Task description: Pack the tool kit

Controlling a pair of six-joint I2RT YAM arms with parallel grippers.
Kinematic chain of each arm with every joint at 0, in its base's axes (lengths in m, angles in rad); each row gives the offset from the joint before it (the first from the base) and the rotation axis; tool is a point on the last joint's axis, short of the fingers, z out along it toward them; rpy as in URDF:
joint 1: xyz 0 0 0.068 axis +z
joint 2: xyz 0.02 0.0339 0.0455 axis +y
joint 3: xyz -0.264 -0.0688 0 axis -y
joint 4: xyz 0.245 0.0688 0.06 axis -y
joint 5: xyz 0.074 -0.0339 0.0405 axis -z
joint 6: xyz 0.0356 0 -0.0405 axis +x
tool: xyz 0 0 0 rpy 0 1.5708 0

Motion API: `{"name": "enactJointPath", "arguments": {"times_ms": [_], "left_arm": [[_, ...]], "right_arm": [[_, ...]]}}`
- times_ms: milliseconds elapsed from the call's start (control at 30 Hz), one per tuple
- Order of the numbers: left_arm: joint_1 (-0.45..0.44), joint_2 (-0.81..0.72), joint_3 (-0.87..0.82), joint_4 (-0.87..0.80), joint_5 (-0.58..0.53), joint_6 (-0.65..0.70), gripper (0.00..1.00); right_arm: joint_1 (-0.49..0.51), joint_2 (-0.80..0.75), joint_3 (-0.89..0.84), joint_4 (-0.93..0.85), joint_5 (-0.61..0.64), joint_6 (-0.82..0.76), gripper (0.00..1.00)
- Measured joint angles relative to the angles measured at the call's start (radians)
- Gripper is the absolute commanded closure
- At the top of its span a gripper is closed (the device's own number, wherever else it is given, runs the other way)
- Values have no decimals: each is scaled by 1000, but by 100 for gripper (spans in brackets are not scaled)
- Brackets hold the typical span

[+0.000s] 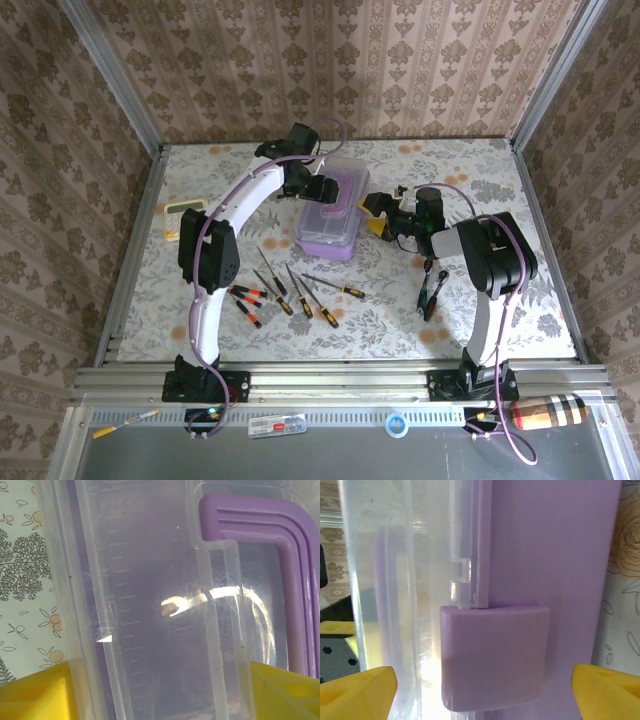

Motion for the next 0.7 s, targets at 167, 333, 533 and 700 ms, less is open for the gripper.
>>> {"name": "enactJointPath", "arguments": {"times_ms": [167, 333, 533, 700], "left_arm": [[8, -18, -37, 37, 18, 0, 27], [14, -21, -48, 56, 30, 0, 27], [14, -24, -55, 65, 31, -1, 27], [14, -27, -58, 67, 28, -1, 28]], "right_arm": [[2, 26, 13, 49, -9, 34, 9], [2, 43, 34, 86, -22, 62, 9], [3, 47, 39, 108, -27, 90, 10], [2, 59, 39, 135, -30, 114, 11]]}}
